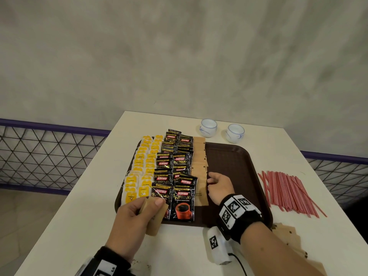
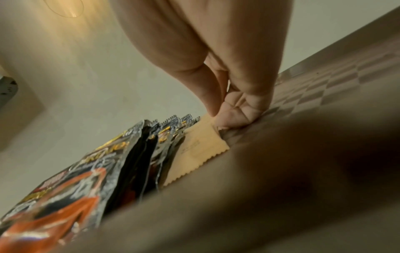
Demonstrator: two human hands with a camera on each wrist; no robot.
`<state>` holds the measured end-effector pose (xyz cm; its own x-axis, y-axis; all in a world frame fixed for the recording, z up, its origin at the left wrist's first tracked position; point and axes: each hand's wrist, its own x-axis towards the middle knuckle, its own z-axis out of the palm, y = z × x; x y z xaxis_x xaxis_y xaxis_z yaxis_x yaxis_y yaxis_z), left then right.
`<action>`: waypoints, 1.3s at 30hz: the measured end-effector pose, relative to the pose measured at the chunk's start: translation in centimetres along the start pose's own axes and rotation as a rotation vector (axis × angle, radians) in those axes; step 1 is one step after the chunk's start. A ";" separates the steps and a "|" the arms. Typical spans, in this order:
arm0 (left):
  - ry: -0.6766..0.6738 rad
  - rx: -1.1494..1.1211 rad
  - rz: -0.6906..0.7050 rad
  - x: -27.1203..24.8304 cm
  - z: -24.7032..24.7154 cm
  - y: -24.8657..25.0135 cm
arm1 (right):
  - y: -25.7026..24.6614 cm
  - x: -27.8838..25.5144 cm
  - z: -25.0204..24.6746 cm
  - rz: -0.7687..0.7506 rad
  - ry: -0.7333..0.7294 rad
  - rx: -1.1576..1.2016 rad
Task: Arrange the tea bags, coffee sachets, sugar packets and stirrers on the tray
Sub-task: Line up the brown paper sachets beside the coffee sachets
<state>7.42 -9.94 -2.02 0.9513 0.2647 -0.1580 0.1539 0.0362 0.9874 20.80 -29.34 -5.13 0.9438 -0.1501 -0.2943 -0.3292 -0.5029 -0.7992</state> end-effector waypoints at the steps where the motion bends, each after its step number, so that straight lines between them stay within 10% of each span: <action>1: -0.004 -0.008 0.003 0.0 0.1 0.1 | 0.0 -0.1 -0.3 0.002 0.012 -0.012; 5: -0.045 -0.034 -0.020 -0.1 0.7 0.6 | -1.0 -2.3 -1.6 -0.088 0.026 -0.008; 12: -0.192 -0.217 -0.123 -0.7 4.2 2.0 | -1.1 -11.0 -2.8 -0.174 -0.474 0.407; 15: -0.261 -0.080 -0.049 -1.1 5.6 1.7 | -0.2 -11.8 -3.2 -0.158 -0.375 0.423; 24: -0.226 1.312 0.602 2.8 6.9 1.1 | 1.0 -3.6 -7.1 -0.142 -0.109 -0.106; 31: -0.244 1.547 0.554 4.7 7.4 0.3 | 0.2 -1.8 -3.7 -0.089 -0.283 -0.185; 39: -0.221 1.420 0.596 5.1 6.8 -0.4 | 1.0 -1.4 -1.7 -0.046 -0.105 -0.147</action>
<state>14.07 -15.17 -3.27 0.9642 -0.2381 0.1170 -0.2508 -0.9618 0.1097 19.16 -31.04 -4.59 0.9471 -0.0387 -0.3186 -0.2712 -0.6276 -0.7298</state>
